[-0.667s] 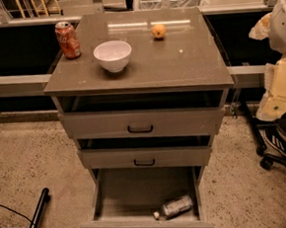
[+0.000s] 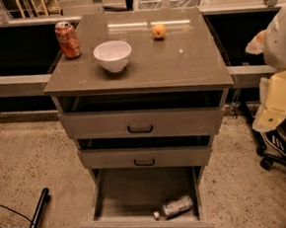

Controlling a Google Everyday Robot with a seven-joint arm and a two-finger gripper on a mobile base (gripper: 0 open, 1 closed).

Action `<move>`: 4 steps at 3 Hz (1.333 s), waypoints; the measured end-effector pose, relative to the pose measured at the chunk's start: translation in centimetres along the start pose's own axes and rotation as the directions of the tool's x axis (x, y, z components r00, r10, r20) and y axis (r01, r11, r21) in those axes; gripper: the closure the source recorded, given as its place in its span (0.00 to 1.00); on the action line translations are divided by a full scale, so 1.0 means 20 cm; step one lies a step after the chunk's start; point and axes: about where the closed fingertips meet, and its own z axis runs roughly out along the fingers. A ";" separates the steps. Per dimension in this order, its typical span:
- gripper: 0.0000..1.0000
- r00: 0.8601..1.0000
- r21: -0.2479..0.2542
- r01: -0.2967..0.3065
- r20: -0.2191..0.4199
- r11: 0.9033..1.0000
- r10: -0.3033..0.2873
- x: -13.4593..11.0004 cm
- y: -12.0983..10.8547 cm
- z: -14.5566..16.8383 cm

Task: Pick blue plastic bottle from bottom drawer and place on counter

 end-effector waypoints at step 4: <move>0.00 0.990 -0.184 -0.138 -0.026 0.973 0.135 0.31 0.47 0.78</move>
Offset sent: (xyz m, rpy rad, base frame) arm -0.1053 -0.0301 -0.2974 0.2326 0.3913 -0.1872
